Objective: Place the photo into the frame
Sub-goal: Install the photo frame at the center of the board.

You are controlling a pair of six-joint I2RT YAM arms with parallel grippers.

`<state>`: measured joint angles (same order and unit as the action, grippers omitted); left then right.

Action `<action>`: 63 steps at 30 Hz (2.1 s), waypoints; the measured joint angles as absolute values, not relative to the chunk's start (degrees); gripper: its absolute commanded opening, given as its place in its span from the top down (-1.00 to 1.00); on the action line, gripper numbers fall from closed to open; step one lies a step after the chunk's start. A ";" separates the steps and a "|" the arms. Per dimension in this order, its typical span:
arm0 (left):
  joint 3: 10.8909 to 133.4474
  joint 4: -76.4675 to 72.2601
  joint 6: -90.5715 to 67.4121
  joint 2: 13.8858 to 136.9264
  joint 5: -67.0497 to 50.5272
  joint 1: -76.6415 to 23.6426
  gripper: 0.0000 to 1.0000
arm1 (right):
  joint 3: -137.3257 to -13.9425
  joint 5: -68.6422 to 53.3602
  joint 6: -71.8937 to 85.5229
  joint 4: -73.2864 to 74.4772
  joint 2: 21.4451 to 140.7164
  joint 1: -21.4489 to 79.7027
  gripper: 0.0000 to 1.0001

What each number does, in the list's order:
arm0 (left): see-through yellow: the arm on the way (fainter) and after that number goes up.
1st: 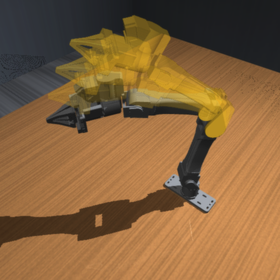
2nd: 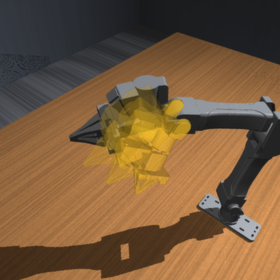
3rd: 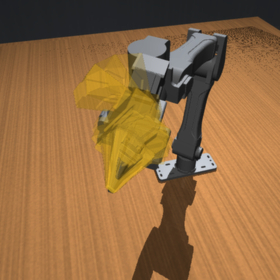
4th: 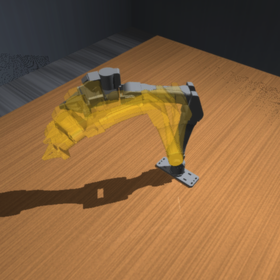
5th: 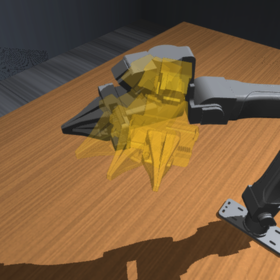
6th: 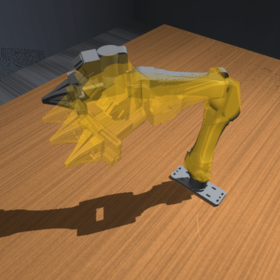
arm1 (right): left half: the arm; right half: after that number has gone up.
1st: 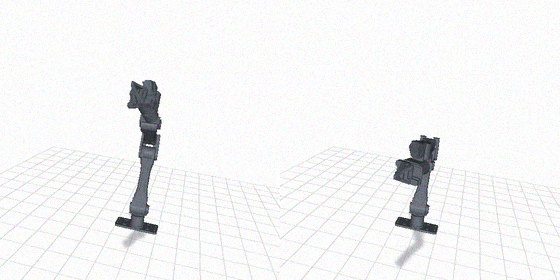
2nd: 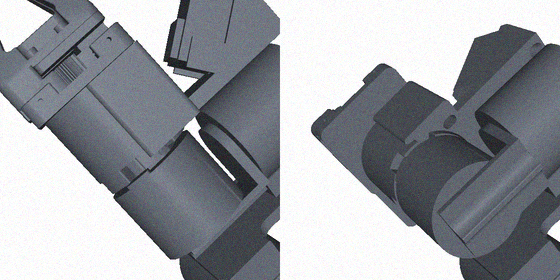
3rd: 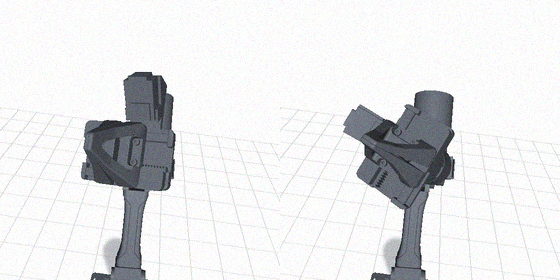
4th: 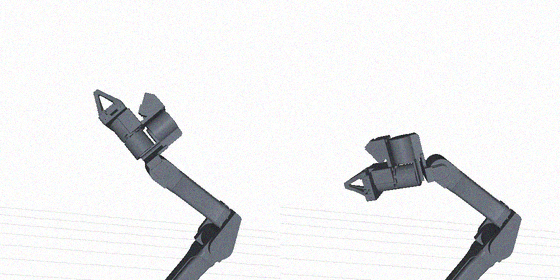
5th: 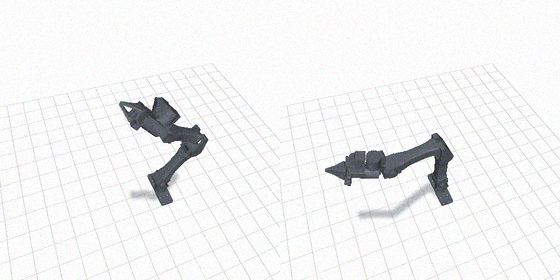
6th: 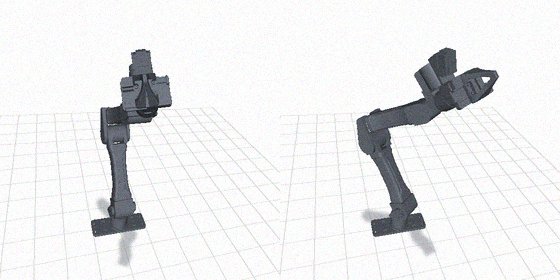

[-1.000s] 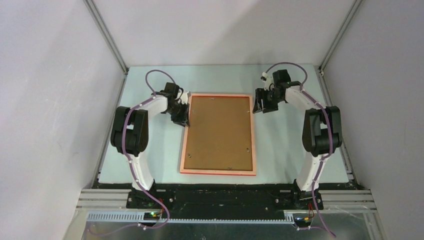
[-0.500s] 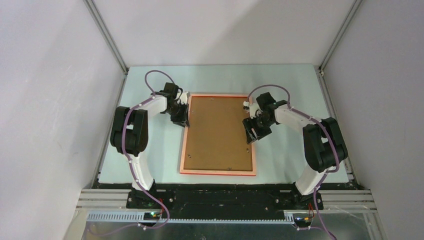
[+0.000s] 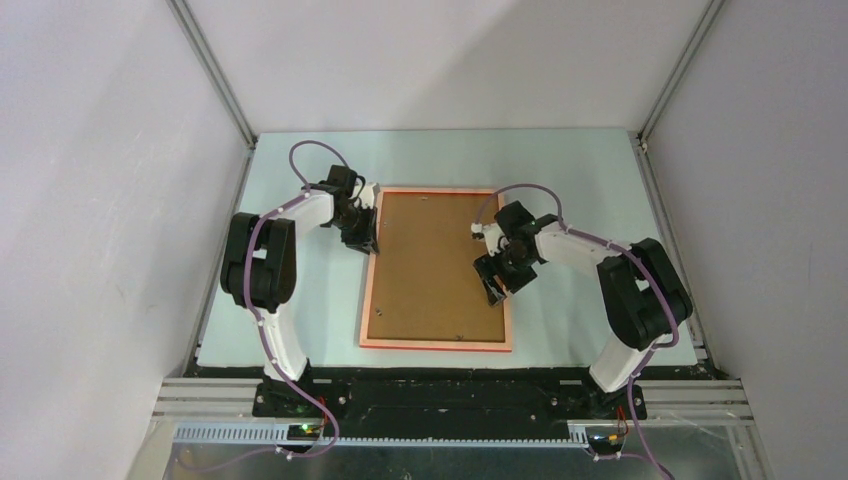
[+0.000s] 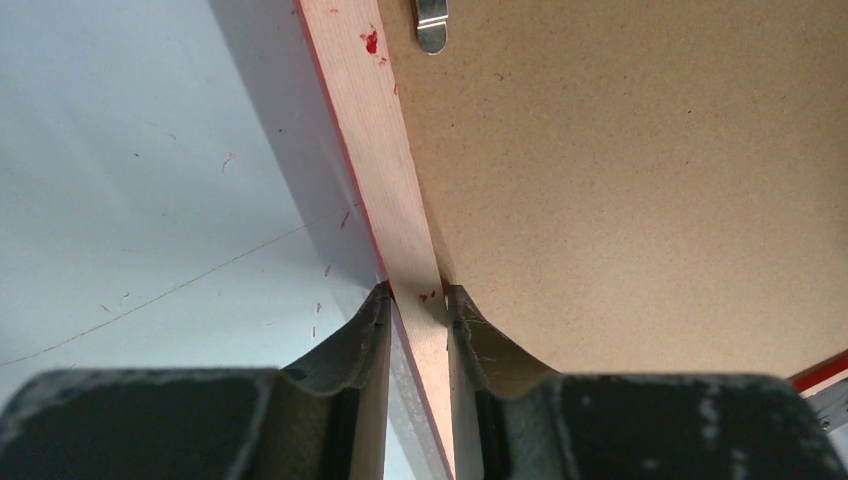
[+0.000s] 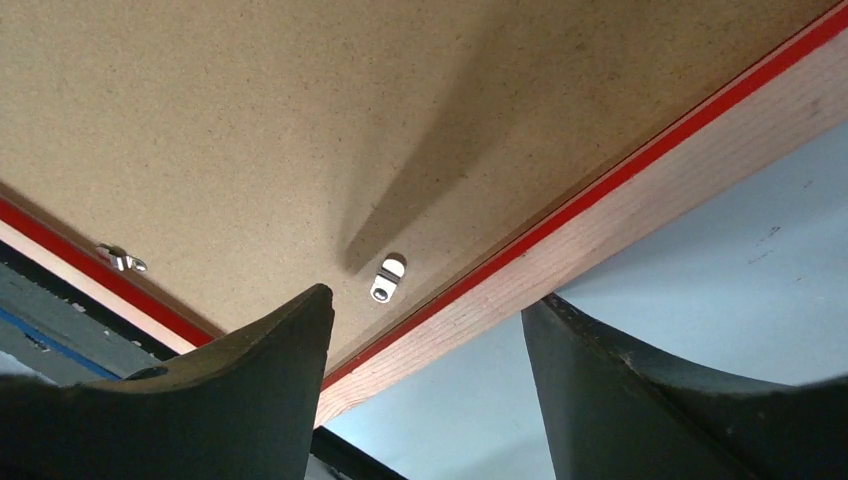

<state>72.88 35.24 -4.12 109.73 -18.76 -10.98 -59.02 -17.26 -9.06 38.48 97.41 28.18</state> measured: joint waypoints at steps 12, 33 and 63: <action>72.88 35.40 -4.12 109.73 -18.70 -10.94 1.00 | -58.85 -11.90 -7.49 36.18 97.25 29.65 -0.34; 72.88 35.55 -4.12 109.73 -18.70 -10.83 1.00 | -58.74 -10.07 -6.28 35.53 97.01 29.56 -0.04; 72.88 36.01 -4.12 109.73 -18.81 -10.46 1.00 | -57.74 -15.35 -13.82 36.36 96.29 27.64 -0.10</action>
<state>72.88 36.01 -4.12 109.73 -18.81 -10.46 -57.74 -15.35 -13.82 36.36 96.29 27.64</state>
